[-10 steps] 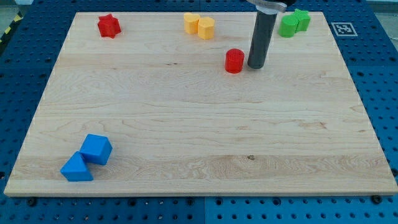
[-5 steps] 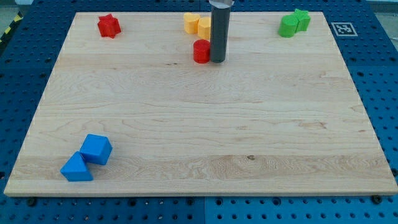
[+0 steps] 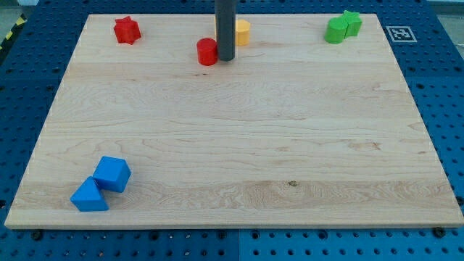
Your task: Push the red circle to the red star
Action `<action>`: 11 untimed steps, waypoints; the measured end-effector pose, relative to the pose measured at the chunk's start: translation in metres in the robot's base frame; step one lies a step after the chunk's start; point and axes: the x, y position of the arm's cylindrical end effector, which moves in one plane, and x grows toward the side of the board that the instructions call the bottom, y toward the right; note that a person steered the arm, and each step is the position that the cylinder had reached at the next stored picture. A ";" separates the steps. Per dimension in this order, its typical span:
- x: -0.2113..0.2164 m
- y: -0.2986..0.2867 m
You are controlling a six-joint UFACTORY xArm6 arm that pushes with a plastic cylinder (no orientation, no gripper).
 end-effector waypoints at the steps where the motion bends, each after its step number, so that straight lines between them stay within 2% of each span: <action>1: -0.003 -0.022; 3: -0.009 -0.046; 5: 0.024 -0.045; 6: 0.024 -0.045; 8: -0.008 -0.054; 11: -0.009 -0.104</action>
